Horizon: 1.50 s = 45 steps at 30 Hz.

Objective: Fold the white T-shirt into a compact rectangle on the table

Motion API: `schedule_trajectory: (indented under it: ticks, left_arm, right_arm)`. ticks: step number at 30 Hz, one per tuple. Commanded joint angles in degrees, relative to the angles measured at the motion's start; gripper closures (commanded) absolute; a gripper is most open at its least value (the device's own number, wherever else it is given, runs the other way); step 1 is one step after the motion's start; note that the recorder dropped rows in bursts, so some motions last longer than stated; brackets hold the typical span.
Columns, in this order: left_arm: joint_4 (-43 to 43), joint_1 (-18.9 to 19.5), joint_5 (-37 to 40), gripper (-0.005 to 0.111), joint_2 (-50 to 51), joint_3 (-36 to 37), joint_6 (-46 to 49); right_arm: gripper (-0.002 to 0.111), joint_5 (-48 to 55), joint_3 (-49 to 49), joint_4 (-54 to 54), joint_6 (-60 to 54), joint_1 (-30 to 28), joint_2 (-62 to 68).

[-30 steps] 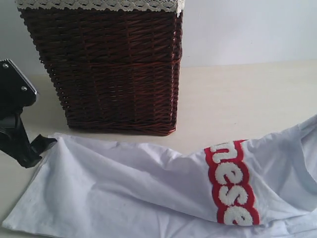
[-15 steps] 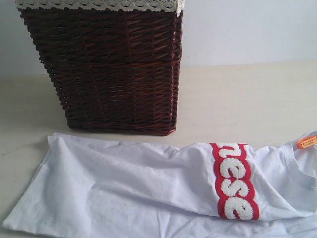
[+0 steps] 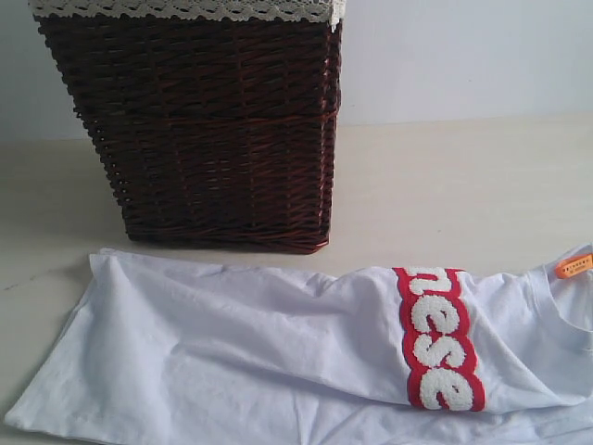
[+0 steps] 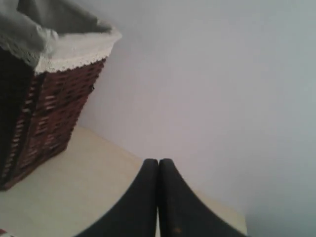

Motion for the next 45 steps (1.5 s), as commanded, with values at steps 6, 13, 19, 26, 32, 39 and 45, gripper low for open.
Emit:
schedule_trajectory:
  ticks: [6, 13, 19, 26, 32, 39, 45]
  left_arm:
    - [0.8, 0.6, 4.4, 0.104, -1.4, 8.9, -0.4]
    - [0.8, 0.6, 3.9, 0.104, -10.3, 15.8, -0.4]
    - [1.0, 0.6, 3.1, 0.104, -20.5, 21.5, 1.1]
    - [1.2, 0.6, 3.7, 0.104, -23.1, 21.5, 1.1]
    - [1.2, 0.6, 3.7, 0.104, -23.1, 21.5, 1.1]
    - [1.2, 0.6, 3.8, 0.104, -23.1, 21.5, 1.1]
    - [1.2, 0.6, 3.8, 0.104, -23.1, 21.5, 1.1]
  right_arm:
    - [0.108, -7.1, 10.0, -4.4, 1.5, -0.2, -10.7]
    - [0.108, -7.2, 19.5, -8.6, 1.5, -0.2, -13.5]
    - [0.108, -6.7, 22.6, -8.6, 1.5, -0.2, -13.5]
    - [0.108, -3.7, 25.1, -8.6, 1.5, -0.2, -13.5]
    - [0.108, -2.2, 27.1, -8.6, 2.4, -0.2, -13.5]
    - [0.108, -9.5, 33.6, -7.5, 1.1, -0.2, -12.0]
    - [0.108, -11.7, 33.3, -7.1, 1.6, -0.2, -3.0]
